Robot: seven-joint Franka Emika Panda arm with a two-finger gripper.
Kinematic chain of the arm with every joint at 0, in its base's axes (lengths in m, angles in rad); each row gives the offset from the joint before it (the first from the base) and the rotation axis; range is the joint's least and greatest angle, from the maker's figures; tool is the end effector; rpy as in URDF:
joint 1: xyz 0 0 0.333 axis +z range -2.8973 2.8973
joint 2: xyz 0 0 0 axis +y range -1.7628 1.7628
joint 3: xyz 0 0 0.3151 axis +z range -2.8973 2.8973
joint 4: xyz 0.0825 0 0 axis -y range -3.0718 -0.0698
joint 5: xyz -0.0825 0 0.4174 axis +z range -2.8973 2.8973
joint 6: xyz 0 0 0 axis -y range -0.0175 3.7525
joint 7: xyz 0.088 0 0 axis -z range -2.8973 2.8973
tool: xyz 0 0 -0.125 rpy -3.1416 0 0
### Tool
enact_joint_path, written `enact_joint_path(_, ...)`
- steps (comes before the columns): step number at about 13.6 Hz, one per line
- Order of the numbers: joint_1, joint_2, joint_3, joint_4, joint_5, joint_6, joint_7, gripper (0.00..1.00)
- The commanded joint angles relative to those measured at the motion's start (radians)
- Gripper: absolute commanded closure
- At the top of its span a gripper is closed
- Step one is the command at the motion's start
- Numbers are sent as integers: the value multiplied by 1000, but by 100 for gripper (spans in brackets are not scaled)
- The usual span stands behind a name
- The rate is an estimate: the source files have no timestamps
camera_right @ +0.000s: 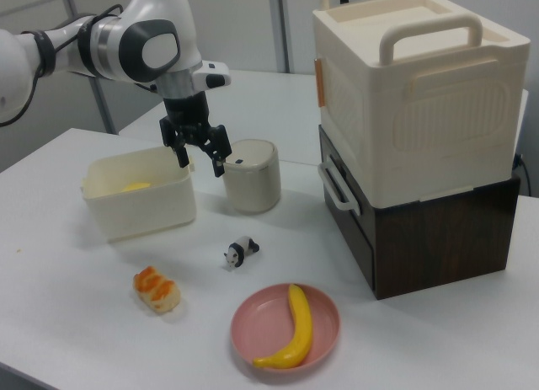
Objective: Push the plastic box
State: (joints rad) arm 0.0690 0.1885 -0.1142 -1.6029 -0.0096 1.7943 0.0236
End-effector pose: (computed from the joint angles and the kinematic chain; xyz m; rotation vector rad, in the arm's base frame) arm 0.6531 -0.0258 0.4923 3.1092 -0.1005 0.0059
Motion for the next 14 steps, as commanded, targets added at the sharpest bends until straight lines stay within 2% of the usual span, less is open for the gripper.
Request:
enact_joint_path(1, 0, -14, 2, -9, -18, -1, 18, 0)
enact_joint_path(14, -1, -21, 1, -6, -18, 0, 16, 0)
